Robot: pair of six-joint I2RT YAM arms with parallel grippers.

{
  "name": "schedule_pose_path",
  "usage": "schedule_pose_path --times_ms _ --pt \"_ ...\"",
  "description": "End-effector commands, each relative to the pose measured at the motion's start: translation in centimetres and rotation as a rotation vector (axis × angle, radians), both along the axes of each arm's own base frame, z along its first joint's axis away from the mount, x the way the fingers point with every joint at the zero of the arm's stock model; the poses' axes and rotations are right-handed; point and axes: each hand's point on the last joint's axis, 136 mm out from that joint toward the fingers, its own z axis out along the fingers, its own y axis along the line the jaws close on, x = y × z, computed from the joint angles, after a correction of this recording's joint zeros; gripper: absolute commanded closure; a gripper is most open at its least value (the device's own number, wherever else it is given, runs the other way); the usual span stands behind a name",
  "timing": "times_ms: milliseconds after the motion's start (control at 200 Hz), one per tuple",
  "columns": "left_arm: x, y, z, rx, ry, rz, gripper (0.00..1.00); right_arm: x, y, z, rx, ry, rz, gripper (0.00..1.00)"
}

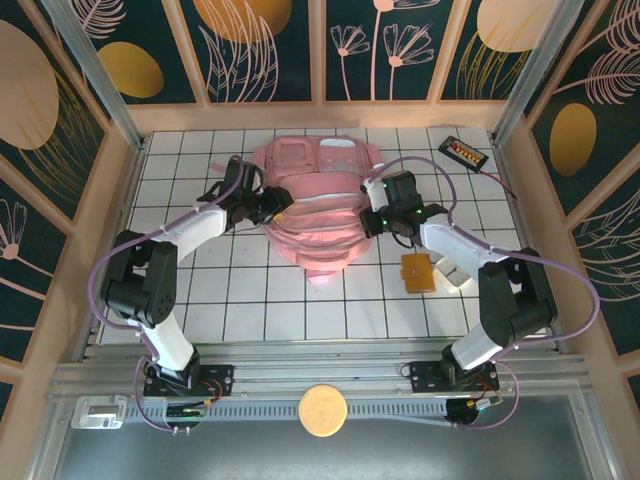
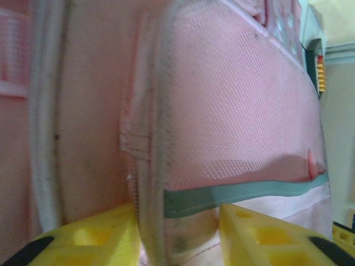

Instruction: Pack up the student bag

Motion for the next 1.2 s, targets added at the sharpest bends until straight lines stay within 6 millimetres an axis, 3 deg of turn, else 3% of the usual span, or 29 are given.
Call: schedule_pose_path --times_ms 0,185,420,445,560,646,731,861,946,1091,1146,1161,1196 --pt "-0.2 -2.2 0.9 -0.114 -0.029 -0.006 0.63 -1.0 1.2 0.6 0.000 0.016 0.041 1.00" --pt "-0.7 -3.7 2.0 -0.178 -0.060 -0.006 0.65 -1.3 3.8 0.1 -0.011 0.041 0.076 1.00" --pt "-1.4 -5.2 2.5 -0.235 -0.066 -0.025 0.66 -2.0 10.1 -0.3 0.023 0.056 0.152 1.00" --pt "-1.6 -5.3 4.0 -0.251 -0.093 -0.030 0.66 -2.0 11.1 -0.3 0.030 0.057 0.163 1.00" --pt "-2.1 -6.4 4.9 -0.284 -0.105 -0.051 0.66 -2.7 14.6 -0.6 0.044 0.071 0.222 1.00" --pt "-2.4 -6.8 5.3 -0.295 -0.111 -0.064 0.65 -3.4 16.0 -1.0 0.042 0.086 0.252 1.00" --pt "-2.8 -6.1 5.4 -0.264 -0.125 -0.057 0.61 -3.7 15.7 -0.9 0.042 0.090 0.249 1.00" --pt "-3.1 -4.2 4.3 -0.145 -0.121 -0.056 0.35 -3.8 13.4 -0.3 0.036 0.085 0.214 1.00" --pt "-2.9 -2.5 4.1 -0.110 -0.127 -0.035 0.26 -4.1 11.8 0.2 0.043 0.087 0.190 1.00" --pt "-2.0 0.2 3.6 -0.076 -0.137 0.005 0.26 -4.9 9.8 1.1 0.059 0.089 0.161 1.00" --pt "-1.8 0.3 3.0 -0.061 -0.133 -0.001 0.30 -5.2 9.1 1.4 0.069 0.090 0.151 1.00" --pt "-1.2 0.1 4.0 -0.067 -0.157 -0.006 0.32 -5.3 9.1 1.5 0.070 0.090 0.150 1.00" --pt "-0.8 -0.2 4.0 -0.065 -0.160 -0.016 0.35 -5.5 8.7 1.6 0.072 0.090 0.148 1.00"
